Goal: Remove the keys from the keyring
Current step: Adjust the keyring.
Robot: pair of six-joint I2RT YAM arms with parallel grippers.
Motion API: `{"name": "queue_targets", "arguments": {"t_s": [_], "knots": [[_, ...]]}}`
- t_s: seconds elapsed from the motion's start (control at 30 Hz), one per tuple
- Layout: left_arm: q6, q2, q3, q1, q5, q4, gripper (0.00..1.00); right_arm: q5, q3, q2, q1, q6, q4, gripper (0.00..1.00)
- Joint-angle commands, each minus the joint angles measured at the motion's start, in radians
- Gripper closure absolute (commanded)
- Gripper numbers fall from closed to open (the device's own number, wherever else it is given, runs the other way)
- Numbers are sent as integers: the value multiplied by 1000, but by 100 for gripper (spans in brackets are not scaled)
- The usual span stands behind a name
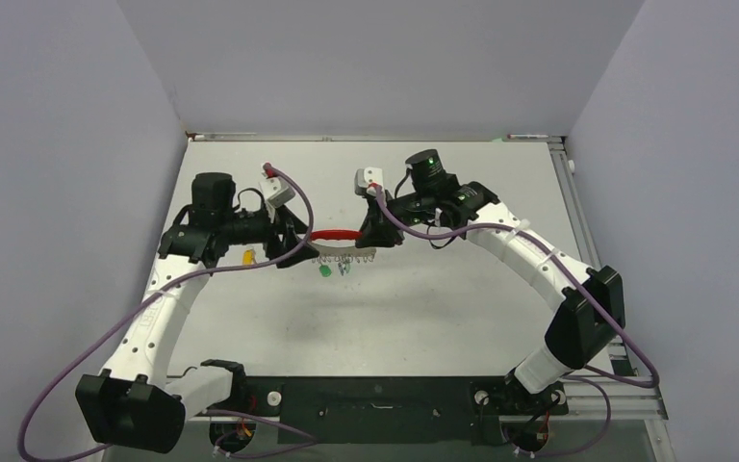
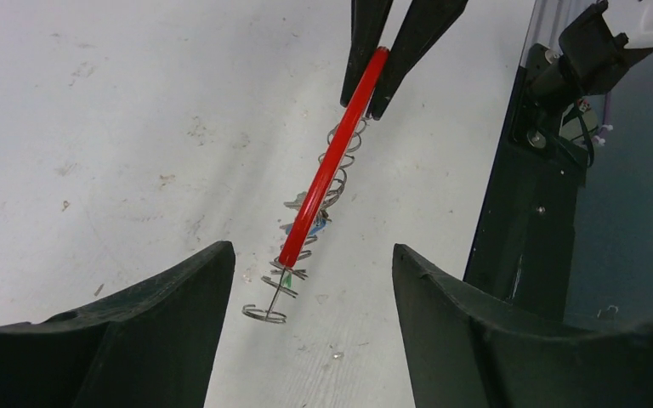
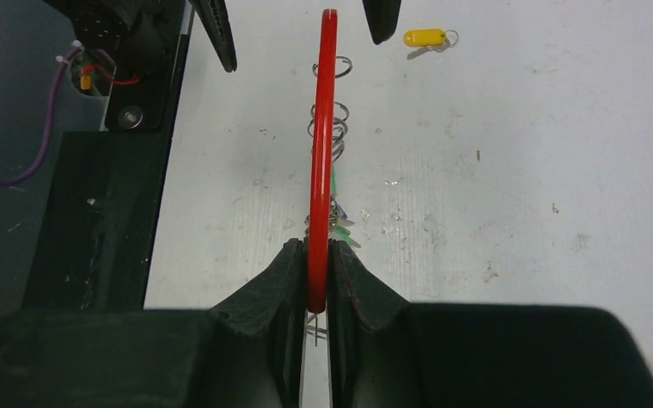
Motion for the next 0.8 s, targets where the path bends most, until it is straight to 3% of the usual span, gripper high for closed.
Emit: {"name": "queue_targets", "arguments": {"t_s": [0.0,0.27,0.5,0.63,0.7,0.77], "knots": [[95,12,9,-32,11,-41,40,-97,56,23,11,-68,-48,95],[161,31,41,-71,18,-146,62,-128,83,46,13,-102,-95,95],[143,36,12,-100,-27,-136,60,-159,111,68,14,-121,-116,95],[106,39,-9,-106,-27,-104,64,-175,123,71,13,-138,-140,95],[87,39,-11,-108,-13,-96,73,-179,121,71,12,-138,-141,95],[51,39,-12,-107,-7,-71,89,-180,114,71,11,-142,-142,95]]}}
